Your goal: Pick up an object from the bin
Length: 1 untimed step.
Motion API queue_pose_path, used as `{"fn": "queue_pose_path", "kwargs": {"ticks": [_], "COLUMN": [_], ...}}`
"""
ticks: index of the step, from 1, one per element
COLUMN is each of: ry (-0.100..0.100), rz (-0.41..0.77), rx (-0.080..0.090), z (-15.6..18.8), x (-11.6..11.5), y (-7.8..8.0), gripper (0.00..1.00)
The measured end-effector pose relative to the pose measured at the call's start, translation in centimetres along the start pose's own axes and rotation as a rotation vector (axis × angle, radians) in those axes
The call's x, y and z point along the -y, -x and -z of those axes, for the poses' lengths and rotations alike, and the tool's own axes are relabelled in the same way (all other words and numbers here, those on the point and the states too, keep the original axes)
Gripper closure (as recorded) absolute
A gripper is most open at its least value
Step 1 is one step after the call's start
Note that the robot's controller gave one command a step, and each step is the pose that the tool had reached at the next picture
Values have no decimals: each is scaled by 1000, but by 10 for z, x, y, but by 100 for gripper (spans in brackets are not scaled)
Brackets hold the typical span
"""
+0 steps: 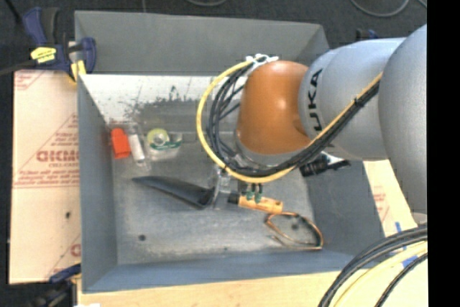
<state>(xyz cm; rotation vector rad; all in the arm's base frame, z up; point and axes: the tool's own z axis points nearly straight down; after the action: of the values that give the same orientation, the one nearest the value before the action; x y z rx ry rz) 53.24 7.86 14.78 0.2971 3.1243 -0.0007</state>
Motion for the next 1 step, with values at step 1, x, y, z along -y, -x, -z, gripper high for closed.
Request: {"fn": "queue_pose_path", "kwargs": {"ticks": [1], "ry": [8], "rz": [40], "rx": [25], "z": [15], "x": [7], "y": [27], "gripper": [100]}}
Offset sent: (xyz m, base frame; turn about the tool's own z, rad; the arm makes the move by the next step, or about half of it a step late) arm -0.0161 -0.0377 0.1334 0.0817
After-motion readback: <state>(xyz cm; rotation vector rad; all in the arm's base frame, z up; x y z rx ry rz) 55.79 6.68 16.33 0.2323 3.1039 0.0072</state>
